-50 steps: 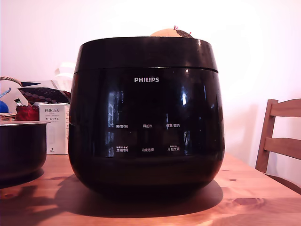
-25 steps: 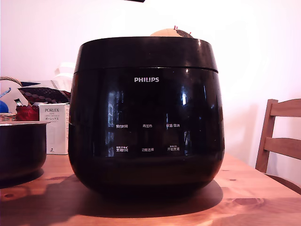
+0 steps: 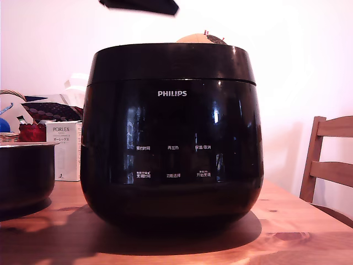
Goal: Open the rice cooker by pressing the large metal button on the top of its lid with medium force
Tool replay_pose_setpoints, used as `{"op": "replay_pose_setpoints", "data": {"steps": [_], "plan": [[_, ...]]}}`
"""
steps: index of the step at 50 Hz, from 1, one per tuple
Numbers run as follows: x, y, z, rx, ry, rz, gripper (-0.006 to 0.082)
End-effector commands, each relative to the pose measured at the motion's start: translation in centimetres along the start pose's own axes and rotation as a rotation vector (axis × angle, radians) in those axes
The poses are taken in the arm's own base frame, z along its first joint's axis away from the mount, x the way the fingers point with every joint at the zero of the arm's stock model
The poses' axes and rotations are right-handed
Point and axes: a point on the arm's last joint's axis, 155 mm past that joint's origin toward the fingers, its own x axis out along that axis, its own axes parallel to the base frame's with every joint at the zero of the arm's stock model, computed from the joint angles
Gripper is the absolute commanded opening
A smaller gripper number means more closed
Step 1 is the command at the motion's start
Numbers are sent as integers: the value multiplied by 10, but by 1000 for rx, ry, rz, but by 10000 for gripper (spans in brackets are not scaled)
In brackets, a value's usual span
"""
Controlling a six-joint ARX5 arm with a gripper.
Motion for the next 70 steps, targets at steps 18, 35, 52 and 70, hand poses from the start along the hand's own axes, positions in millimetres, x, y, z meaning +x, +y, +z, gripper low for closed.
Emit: {"op": "replay_pose_setpoints", "data": {"steps": [18,35,52,70], "plan": [[16,-4,-22,-28,65,-36,-24],[21,-1,-39,-17,125,-26,-24],[18,3,-59,6,210,5,-24],[23,3,-72,-7,255,-3,-24]]}}
